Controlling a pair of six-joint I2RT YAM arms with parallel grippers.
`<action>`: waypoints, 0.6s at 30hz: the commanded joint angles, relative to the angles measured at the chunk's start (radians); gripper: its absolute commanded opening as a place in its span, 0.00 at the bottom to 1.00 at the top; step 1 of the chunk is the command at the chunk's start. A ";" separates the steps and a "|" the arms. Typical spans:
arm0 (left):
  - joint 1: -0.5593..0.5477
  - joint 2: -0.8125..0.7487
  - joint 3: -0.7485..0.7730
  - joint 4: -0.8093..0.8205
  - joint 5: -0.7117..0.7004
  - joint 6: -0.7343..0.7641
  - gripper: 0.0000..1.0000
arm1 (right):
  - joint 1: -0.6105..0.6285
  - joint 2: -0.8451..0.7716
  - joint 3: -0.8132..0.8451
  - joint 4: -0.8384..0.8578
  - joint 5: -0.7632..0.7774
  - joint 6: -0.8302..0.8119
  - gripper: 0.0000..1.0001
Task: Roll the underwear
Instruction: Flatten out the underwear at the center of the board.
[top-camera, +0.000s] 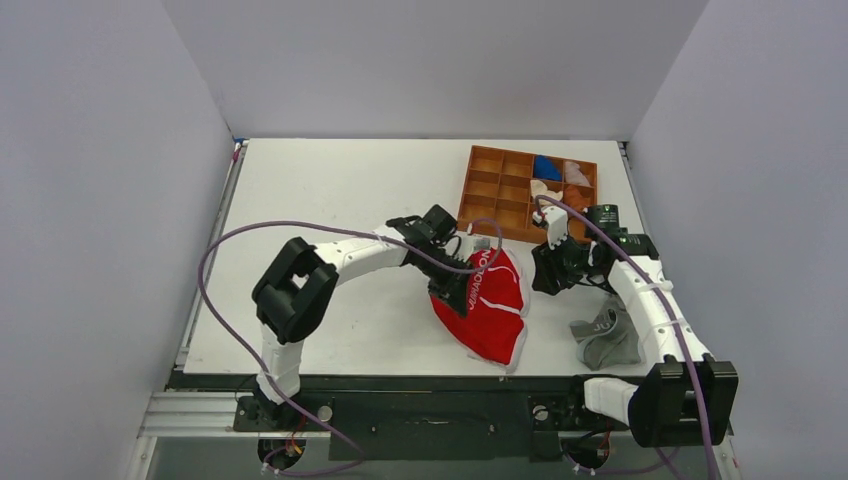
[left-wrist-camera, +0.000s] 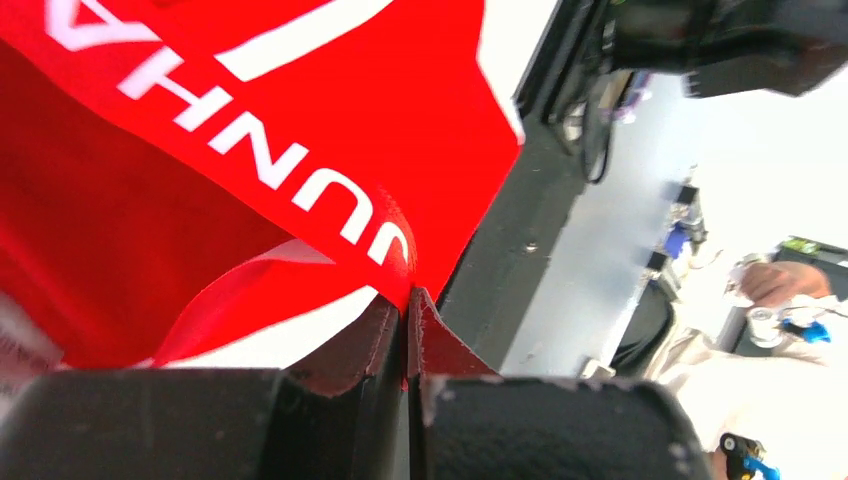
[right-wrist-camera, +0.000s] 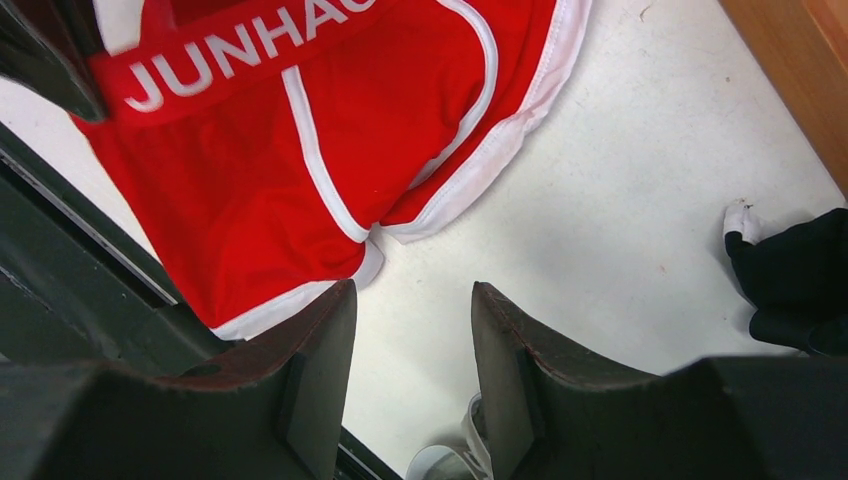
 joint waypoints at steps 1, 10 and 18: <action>0.107 -0.191 0.043 0.126 0.143 -0.094 0.00 | -0.007 -0.030 0.035 -0.011 -0.076 -0.032 0.42; 0.234 -0.360 0.094 0.477 0.082 -0.495 0.00 | 0.010 0.023 0.177 -0.061 -0.160 -0.051 0.45; 0.235 -0.363 0.146 0.441 -0.054 -0.548 0.00 | 0.151 0.087 0.295 -0.090 -0.210 -0.041 0.50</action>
